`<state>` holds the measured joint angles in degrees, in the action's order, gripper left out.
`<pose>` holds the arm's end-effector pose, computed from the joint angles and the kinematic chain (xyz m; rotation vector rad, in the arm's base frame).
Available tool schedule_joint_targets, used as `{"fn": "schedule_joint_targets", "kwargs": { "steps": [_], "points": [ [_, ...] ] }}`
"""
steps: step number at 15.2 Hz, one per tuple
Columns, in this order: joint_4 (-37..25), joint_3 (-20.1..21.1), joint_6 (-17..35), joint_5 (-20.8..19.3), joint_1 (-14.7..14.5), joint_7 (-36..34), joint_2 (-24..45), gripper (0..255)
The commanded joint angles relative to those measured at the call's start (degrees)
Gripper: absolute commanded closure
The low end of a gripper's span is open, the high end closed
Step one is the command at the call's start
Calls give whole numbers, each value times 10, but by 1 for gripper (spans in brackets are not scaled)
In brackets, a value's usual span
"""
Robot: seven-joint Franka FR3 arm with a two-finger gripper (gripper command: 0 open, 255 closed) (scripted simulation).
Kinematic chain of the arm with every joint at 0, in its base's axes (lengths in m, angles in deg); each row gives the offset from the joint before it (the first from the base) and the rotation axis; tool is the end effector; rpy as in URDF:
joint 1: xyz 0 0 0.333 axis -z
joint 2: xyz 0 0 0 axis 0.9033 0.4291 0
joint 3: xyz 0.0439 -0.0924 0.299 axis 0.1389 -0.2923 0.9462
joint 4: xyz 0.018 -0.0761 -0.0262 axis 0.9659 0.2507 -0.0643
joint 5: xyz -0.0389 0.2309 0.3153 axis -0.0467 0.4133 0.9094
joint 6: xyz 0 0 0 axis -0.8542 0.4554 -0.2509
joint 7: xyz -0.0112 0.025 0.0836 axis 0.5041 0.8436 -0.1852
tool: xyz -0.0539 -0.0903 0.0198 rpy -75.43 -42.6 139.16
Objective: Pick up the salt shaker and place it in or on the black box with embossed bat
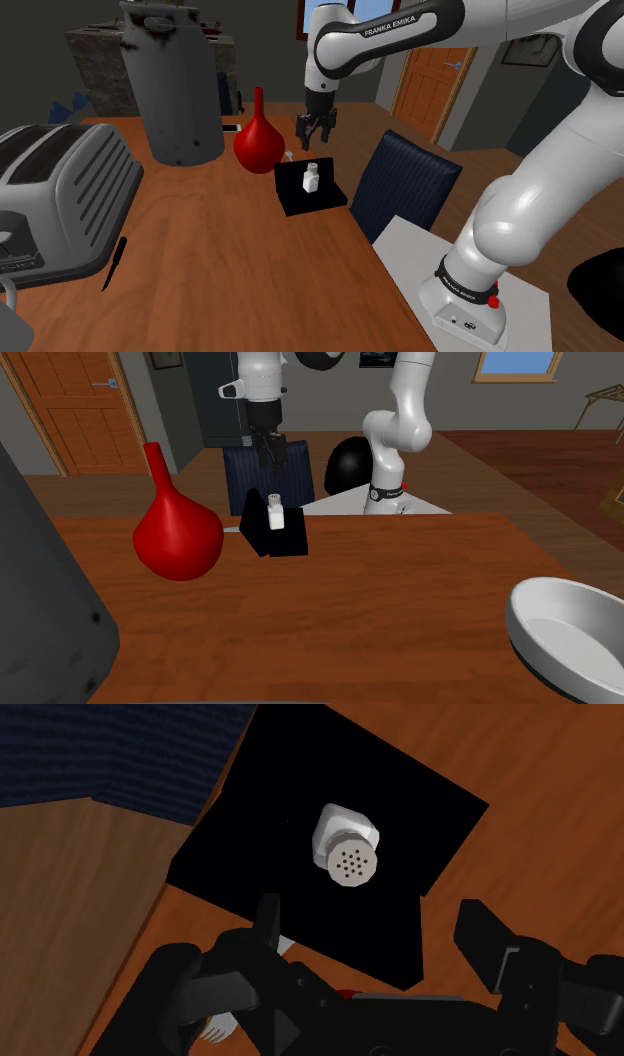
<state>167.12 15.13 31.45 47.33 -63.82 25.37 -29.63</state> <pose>0.4923 0.0277 0.4723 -3.1315 0.1094 0.0314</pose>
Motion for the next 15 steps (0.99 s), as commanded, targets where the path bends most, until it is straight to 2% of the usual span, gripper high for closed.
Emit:
{"fn": "schedule_joint_targets", "kwargs": {
  "steps": [1, 3, 7, 15],
  "points": [
    [0, 0, 0, 0, 0, 0, 0, 0],
    [0, 0, 0, 0, 0, 0, 0, 0],
    [-63, -1, -73, 0, 1, 0, -10, 0],
    [-63, -1, -73, 0, 1, 0, -10, 0]
  ]
}}
